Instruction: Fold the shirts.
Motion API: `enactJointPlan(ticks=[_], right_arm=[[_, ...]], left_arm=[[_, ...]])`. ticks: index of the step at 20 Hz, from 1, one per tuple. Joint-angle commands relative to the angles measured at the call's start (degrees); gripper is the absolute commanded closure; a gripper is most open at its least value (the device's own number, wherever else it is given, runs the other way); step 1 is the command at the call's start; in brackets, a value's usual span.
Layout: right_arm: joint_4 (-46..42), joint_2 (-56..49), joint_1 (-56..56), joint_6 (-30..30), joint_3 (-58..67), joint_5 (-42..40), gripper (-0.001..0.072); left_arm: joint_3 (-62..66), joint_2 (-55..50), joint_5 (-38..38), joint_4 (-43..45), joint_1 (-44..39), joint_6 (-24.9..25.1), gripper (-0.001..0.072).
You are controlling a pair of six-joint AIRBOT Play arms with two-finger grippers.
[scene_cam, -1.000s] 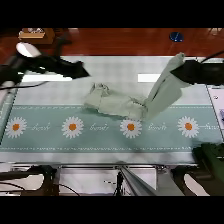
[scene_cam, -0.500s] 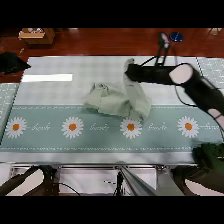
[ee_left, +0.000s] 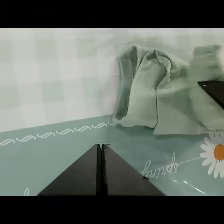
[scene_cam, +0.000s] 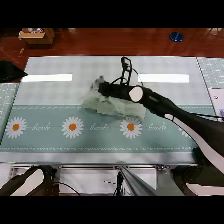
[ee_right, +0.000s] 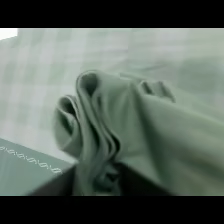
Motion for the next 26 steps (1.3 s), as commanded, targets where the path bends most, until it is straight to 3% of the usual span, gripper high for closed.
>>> enactJointPlan(ticks=[1,3,5,7,9,10,11,12,14,16,18,20,22,26], right_arm=[[1.1,-0.5,1.8,-1.6,0.1,-1.9,0.0162],[-1.6,3.8,-0.7,-5.5,0.1,0.9,0.0169],[-10.6,10.5,-6.9,-5.8,0.1,9.0,0.0184],[-22.4,17.7,-16.9,-2.6,0.1,24.1,0.0192],[-38.4,23.4,-28.4,0.7,0.1,45.5,0.022],[-46.7,25.1,-33.2,-0.3,-0.3,55.8,0.0336],[-52.8,26.5,-38.1,-2.5,-2.0,63.3,0.0343],[-53.0,27.8,-42.8,-4.0,-4.9,66.4,0.0336],[-39.7,29.7,-52.0,-4.9,-13.2,64.8,0.0171],[-18.0,29.9,-58.1,-6.5,-22.6,55.3,0.0134],[-1.5,29.6,-57.7,-9.3,-30.4,42.6,0.0127],[8.0,27.0,-53.2,-13.6,-34.5,34.4,0.0127],[13.4,21.9,-47.1,-16.9,-34.8,30.2,0.0127],[36.7,10.6,-35.1,-30.5,-33.7,21.7,0.0132]], left_arm=[[-1.7,0.2,-0.1,0.0,0.1,0.0,0.069],[-3.0,0.2,-0.1,0.0,0.1,0.4,0.069],[-3.5,0.2,-0.1,0.0,0.1,0.4,0.0689],[-3.5,0.2,0.5,0.0,0.1,0.4,0.0689],[-3.5,0.2,0.5,0.0,0.1,0.4,0.0689],[-3.5,0.2,0.5,0.0,0.1,0.4,0.0689],[-3.5,0.2,0.5,0.0,0.1,0.4,0.0689],[-3.5,0.2,0.6,0.0,0.1,0.4,0.0689],[-3.5,0.2,0.6,0.0,0.1,0.4,0.0689],[-3.5,0.2,0.6,0.0,0.1,0.3,0.0689],[-3.5,0.2,0.6,0.0,0.1,0.3,0.0689],[-3.5,0.2,0.6,0.0,0.1,0.3,0.0689],[-3.5,0.2,0.8,0.0,0.1,0.3,0.0689],[-3.5,0.2,0.8,0.0,0.1,0.3,0.0689]])
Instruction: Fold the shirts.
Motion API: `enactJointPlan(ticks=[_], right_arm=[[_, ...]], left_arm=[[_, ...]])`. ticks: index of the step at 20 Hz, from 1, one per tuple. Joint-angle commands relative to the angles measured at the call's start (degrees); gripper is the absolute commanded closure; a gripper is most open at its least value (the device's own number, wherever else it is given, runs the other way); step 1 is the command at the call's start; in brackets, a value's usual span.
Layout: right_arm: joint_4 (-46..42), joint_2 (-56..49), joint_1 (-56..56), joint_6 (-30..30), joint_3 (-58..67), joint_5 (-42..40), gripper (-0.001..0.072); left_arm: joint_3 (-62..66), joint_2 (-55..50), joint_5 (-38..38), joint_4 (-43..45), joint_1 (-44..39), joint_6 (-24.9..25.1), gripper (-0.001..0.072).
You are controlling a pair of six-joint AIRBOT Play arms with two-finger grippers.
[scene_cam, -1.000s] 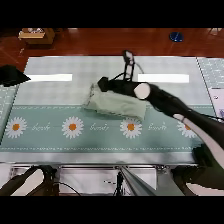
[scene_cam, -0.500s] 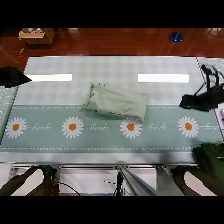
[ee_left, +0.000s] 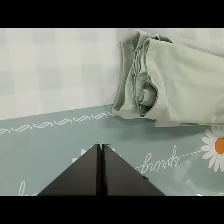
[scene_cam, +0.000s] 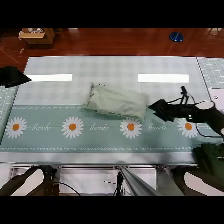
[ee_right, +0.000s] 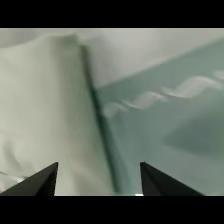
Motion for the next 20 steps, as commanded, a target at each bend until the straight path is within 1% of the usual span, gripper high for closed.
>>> enactJointPlan(ticks=[1,3,4,5,6,7,8,9,11,14,16,18,20], right_arm=[[22.0,-8.7,9.1,-11.5,0.5,-9.1,0.0154],[24.2,-12.8,12.8,-11.4,3.8,-10.9,0.0273],[24.3,-14.3,13.9,-11.3,6.1,-10.6,0.0384],[24.2,-15.0,14.1,-11.7,8.5,-9.6,0.0555],[23.5,-14.9,13.7,-13.2,11.0,-7.5,0.0687],[22.4,-14.1,12.6,-15.1,14.3,-4.4,0.0685],[20.3,-12.8,11.0,-15.3,17.6,-0.9,0.0685],[17.8,-11.1,9.1,-13.9,20.8,2.0,0.0685],[9.8,-5.7,4.4,-4.9,26.9,6.5,0.0685],[-7.6,4.5,-4.6,9.1,35.1,15.7,0.0685],[-20.1,11.7,-11.1,16.5,38.4,23.9,0.0685],[-31.6,18.4,-17.7,20.6,39.8,32.0,0.0686],[-41.1,24.0,-24.3,21.2,39.8,40.5,0.0686]], left_arm=[[0.0,0.0,0.1,0.0,0.0,0.0,0.0689],[0.0,0.0,1.0,0.0,0.0,0.0,0.0689],[0.0,0.0,1.3,0.0,0.0,0.0,0.0689],[0.0,0.0,1.3,0.0,0.0,0.0,0.069],[0.0,0.0,1.2,0.0,0.0,0.0,0.0689],[0.0,0.0,1.3,0.0,0.0,0.0,0.0689],[0.0,0.0,1.3,0.0,0.0,0.0,0.0689],[0.0,0.0,1.3,0.0,0.0,0.0,0.0689],[0.0,0.0,1.7,0.0,0.0,0.0,0.0689],[0.0,0.0,1.7,0.0,0.0,0.0,0.0689],[0.0,-0.3,1.7,-0.1,0.0,-0.2,0.069],[0.0,-0.3,1.7,-0.8,0.0,-0.2,0.0689],[0.0,-0.4,1.7,-1.4,0.0,-0.2,0.0689]])
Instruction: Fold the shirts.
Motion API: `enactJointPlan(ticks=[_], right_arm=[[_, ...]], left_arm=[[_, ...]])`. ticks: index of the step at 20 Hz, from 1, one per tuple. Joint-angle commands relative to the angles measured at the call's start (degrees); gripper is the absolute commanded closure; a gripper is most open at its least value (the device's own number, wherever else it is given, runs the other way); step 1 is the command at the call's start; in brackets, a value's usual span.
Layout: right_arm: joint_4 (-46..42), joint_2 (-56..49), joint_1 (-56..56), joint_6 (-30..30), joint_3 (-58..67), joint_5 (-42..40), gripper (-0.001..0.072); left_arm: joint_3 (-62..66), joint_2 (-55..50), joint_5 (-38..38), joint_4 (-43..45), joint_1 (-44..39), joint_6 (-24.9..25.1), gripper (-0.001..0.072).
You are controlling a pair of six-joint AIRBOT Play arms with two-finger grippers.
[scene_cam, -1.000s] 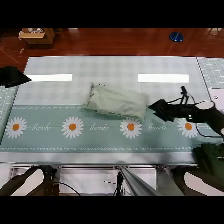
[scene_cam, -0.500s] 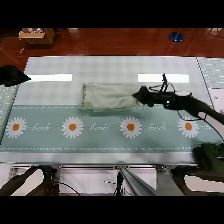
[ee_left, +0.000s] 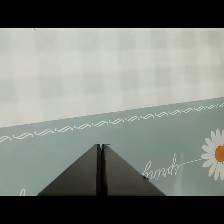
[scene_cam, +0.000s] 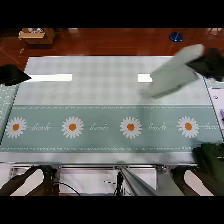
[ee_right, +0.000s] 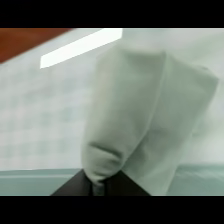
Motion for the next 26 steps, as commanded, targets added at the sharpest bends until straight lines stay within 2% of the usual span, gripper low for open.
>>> enactJointPlan(ticks=[1,5,6,12,18,26], right_arm=[[-23.1,10.0,-11.6,6.0,2.1,17.2,0.0686],[-51.5,13.8,-22.9,1.9,2.1,30.0,0.0688],[-55.0,14.2,-25.6,3.4,2.1,30.8,0.0688],[-62.2,15.0,-38.5,3.2,-1.0,34.0,0.0687],[-67.6,18.7,-49.6,1.0,-17.2,31.8,0.0686],[-84.5,18.9,-52.0,0.0,-32.2,19.2,0.0685]], left_arm=[[0.0,-0.1,0.0,-0.9,0.0,0.0,0.0688],[0.0,-0.1,0.0,-0.9,0.0,0.9,0.0689],[0.0,-0.1,0.0,-0.9,0.0,1.3,0.0688],[0.0,-1.2,-0.7,-0.9,0.0,1.7,0.0688],[0.0,-2.9,-3.0,-0.9,0.1,4.3,0.0688],[0.0,-2.9,2.0,-0.7,0.1,5.5,0.0689]])
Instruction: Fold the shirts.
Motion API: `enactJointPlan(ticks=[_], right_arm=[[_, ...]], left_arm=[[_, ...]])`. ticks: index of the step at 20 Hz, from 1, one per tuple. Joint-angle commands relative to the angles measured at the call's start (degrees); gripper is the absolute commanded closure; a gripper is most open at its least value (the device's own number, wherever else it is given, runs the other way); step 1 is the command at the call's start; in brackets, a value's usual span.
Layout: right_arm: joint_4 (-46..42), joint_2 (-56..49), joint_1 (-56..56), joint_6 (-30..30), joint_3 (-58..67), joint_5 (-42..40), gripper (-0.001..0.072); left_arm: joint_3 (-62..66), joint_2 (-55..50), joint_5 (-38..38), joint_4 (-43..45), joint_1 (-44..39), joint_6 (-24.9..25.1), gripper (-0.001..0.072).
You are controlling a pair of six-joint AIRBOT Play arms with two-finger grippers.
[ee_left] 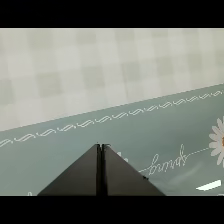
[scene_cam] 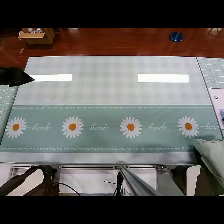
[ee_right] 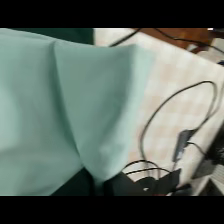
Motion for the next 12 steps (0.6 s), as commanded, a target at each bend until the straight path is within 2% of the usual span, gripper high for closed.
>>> enactJointPlan(ticks=[1,3,4,5,6,10,12], right_arm=[[-7.4,0.2,-0.6,-0.2,-5.3,-6.5,0.0685],[-7.1,0.2,-0.6,0.3,-7.6,-8.8,0.0684],[-6.8,0.2,-0.6,1.3,-8.8,-9.2,0.061],[-6.9,0.2,-0.6,1.8,-10.1,-9.8,0.0402],[-7.1,0.2,-0.6,1.8,-11.4,-10.6,0.0269],[-7.1,0.2,-0.5,2.1,-13.2,-15.9,0.0263],[1.9,0.0,-0.5,7.0,-9.7,-21.3,0.0273]], left_arm=[[0.0,0.0,1.9,0.0,0.0,0.0,0.0689],[0.0,0.0,1.9,0.0,0.0,-1.2,0.0689],[0.0,0.0,1.9,0.0,0.0,-1.2,0.0689],[0.0,0.0,1.9,0.0,0.0,-1.2,0.0689],[0.0,0.0,1.9,0.0,0.0,-1.2,0.0689],[0.0,0.0,2.0,0.0,0.0,-1.2,0.0688],[0.0,-0.1,2.6,-1.6,0.0,-1.2,0.0687]])
